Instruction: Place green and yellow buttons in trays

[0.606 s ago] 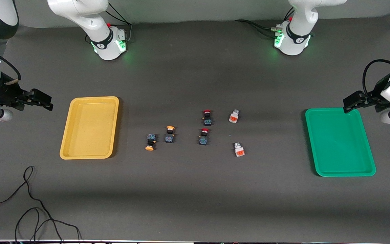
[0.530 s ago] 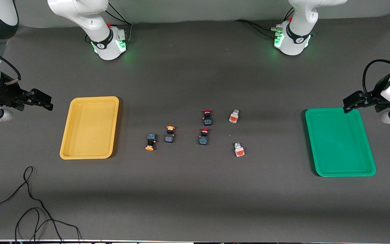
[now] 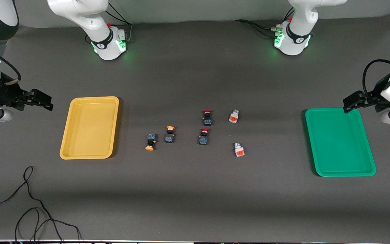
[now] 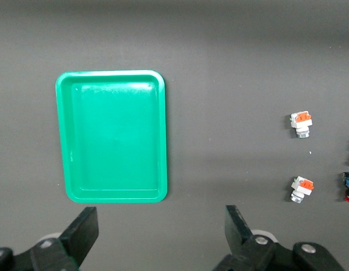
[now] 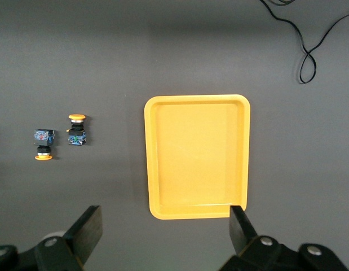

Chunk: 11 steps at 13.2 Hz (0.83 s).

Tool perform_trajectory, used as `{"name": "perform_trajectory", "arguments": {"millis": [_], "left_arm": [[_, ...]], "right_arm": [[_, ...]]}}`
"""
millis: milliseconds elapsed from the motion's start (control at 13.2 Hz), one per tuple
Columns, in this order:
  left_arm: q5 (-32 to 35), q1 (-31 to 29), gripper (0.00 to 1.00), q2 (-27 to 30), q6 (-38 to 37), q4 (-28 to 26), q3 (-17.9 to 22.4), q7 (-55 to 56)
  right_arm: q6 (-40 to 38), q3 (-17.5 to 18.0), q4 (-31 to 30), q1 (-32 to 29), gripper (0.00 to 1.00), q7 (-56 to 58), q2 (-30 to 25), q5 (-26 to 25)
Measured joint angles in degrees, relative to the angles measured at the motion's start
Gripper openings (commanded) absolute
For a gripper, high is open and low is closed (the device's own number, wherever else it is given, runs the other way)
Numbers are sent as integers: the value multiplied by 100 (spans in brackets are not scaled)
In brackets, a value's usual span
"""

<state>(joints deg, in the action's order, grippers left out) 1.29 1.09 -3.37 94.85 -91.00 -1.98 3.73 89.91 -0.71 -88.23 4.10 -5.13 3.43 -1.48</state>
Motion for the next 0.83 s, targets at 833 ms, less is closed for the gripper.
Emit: {"name": "perform_trajectory", "arguments": {"millis": [833], "left_arm": [[-262, 1170, 100, 137, -307, -157, -1093, 923]], "right_arm": [[-102, 19, -1, 21, 100, -31, 1, 7]]}}
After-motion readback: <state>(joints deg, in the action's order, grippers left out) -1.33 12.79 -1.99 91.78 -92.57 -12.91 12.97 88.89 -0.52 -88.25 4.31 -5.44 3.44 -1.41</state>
